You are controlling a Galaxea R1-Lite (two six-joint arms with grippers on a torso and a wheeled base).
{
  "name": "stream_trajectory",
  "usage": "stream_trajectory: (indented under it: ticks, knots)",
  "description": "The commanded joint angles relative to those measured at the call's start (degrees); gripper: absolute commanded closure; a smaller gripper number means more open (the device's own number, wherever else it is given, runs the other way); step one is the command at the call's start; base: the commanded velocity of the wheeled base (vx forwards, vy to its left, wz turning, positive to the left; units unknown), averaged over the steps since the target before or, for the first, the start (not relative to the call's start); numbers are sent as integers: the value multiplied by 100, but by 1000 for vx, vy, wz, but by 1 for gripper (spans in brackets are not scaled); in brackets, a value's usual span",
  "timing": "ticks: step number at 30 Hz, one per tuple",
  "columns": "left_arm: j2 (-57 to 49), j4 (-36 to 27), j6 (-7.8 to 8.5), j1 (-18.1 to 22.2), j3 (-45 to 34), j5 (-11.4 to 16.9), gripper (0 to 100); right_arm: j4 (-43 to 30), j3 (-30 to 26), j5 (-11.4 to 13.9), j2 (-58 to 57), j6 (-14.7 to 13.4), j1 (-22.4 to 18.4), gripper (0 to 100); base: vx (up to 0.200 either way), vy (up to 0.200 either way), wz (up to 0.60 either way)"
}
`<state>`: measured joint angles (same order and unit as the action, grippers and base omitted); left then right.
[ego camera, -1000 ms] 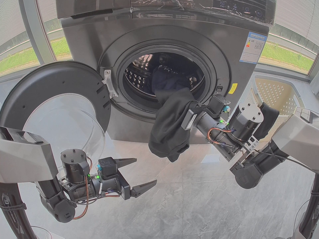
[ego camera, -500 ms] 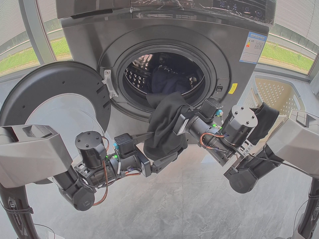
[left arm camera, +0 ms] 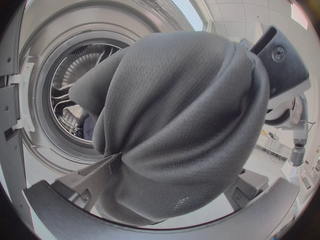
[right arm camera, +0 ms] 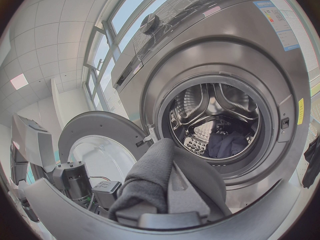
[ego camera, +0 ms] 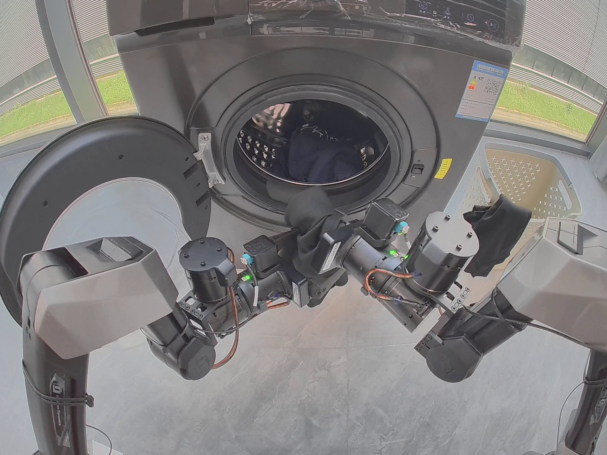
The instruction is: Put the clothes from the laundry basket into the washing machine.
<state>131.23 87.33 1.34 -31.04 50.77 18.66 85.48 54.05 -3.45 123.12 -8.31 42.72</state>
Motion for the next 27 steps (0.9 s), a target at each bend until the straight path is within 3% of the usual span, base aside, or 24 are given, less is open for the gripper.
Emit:
stream_trajectory:
  ticks: [1, 6, 7, 18, 22, 27]
  knots:
    - [227, -67, 15, 36, 240, -65, 0, -5, -9, -156, -8, -12, 123, 100, 0, 0, 0]
    - [315, -67, 33, 63, 407, -293, 0, -5, -70, -182, -34, -21, 193, 100, 0, 0, 0]
    - [315, -59, 33, 71, 451, -337, 100, -5, -79, -182, -43, -30, 193, 100, 0, 0, 0]
    - [298, 65, -37, 89, 732, -610, 100, 39, -422, -200, -271, -74, 17, 100, 0, 0, 0]
    - [96, 117, -55, 159, 627, -653, 100, 56, -703, -200, -518, -153, -440, 100, 0, 0, 0]
    - [-194, 126, -275, 159, 495, -820, 100, 83, -1266, -191, -474, -241, -615, 100, 0, 0, 0]
